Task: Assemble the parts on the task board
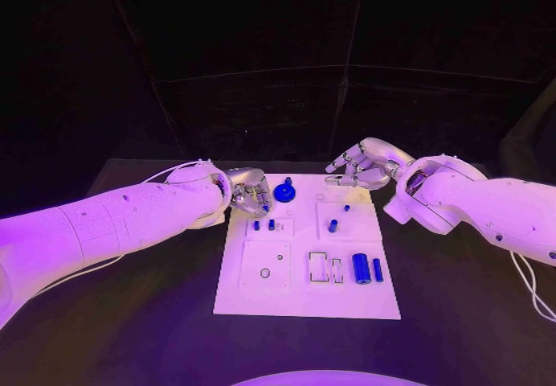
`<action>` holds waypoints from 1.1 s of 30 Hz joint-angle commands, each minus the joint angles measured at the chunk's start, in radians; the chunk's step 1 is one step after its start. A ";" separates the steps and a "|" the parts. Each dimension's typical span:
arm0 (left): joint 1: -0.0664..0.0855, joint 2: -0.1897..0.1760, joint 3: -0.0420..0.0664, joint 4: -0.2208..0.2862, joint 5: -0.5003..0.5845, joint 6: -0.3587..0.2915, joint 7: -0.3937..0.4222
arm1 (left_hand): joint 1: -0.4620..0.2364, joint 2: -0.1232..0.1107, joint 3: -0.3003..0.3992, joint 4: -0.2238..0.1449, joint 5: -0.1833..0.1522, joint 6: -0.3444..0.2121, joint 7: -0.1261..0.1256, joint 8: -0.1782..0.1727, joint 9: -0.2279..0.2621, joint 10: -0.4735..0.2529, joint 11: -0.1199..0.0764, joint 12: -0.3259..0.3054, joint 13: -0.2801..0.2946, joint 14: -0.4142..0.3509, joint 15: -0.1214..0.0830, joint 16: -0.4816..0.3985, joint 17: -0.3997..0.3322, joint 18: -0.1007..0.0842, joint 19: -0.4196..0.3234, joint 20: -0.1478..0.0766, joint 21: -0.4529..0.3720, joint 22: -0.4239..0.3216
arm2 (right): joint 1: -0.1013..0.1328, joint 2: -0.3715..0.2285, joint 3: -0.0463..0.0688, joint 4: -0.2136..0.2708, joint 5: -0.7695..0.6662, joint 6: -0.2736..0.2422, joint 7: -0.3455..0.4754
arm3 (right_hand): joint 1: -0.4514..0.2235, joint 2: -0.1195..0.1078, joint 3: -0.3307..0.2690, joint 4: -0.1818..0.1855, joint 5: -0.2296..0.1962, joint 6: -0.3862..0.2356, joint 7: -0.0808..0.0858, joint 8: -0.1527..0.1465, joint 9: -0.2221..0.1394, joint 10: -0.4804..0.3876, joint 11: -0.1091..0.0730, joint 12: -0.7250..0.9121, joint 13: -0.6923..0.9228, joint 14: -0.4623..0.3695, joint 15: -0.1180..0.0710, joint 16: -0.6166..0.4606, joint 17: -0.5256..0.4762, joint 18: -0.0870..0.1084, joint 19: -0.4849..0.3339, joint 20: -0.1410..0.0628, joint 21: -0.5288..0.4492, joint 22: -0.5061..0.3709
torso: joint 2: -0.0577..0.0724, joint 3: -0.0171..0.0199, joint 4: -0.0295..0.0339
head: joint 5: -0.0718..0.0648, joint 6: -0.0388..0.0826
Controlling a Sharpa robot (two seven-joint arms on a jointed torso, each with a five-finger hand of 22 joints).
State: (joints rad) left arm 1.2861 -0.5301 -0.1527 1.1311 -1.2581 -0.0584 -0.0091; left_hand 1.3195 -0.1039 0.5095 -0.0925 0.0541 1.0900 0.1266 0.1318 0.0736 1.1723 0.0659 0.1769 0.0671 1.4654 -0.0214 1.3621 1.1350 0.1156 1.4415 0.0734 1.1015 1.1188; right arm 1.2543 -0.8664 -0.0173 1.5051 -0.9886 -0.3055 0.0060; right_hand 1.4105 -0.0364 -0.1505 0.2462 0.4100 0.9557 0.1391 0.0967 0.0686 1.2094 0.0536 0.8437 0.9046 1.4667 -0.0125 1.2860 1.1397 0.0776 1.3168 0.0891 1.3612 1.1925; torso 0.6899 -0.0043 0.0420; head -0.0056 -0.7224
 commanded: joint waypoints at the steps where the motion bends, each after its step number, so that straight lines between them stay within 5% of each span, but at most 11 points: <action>1: -0.002 -0.002 -0.001 0.003 0.004 -0.012 0.004 | -0.007 -0.002 0.006 0.002 -0.004 0.011 0.000 -0.005 0.000 0.010 -0.002 -0.006 0.002 0.028 0.000 0.001 -0.001 -0.012 0.006 0.003 0.003 0.002 | 0.002 0.001 0.001 0.001 -0.002 0.000 0.009 | -0.001 0.008 -0.003 -0.001 0.006 0.002 0.002 0.003 0.002 -0.001 -0.001 0.004 0.001 0.020 -0.009 -0.004 0.000 0.008 -0.003 0.001 -0.006 0.000 | 0.000 -0.0003 0.0010 | -0.002 -0.001; 33: -0.001 0.028 -0.001 -0.019 0.004 0.015 -0.029 | -0.015 -0.004 0.008 0.003 -0.005 0.000 0.010 -0.020 -0.004 0.003 0.005 -0.023 0.001 0.027 0.004 0.001 -0.005 -0.013 0.005 0.006 0.004 0.005 | 0.002 0.004 0.001 0.002 -0.002 0.005 0.007 | -0.001 0.010 -0.004 -0.001 0.006 0.002 0.002 0.004 0.002 -0.001 -0.001 0.004 0.000 0.021 -0.010 -0.004 0.001 0.008 -0.002 0.001 -0.007 -0.001 | 0.000 0.0000 0.0001 | -0.007 -0.003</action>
State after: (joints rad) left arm 1.2847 -0.5041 -0.1540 1.1116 -1.2574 -0.0513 -0.0332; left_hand 1.3143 -0.1091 0.5122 -0.0897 0.0541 1.0935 0.1303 0.1152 0.0700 1.1758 0.0625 0.1583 0.0682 1.4654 -0.0214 1.3621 1.1312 0.1158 1.4450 0.0770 1.1014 1.1226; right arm 1.2543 -0.8629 -0.0173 1.5050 -0.9890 -0.3049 0.0065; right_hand 1.4105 -0.0364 -0.1505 0.2462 0.4100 0.9557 0.1391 0.0967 0.0686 1.2094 0.0536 0.8437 0.9044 1.4667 -0.0125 1.2860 1.1398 0.0775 1.3168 0.0891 1.3573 1.1925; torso 0.6897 -0.0039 0.0418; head -0.0116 -0.7242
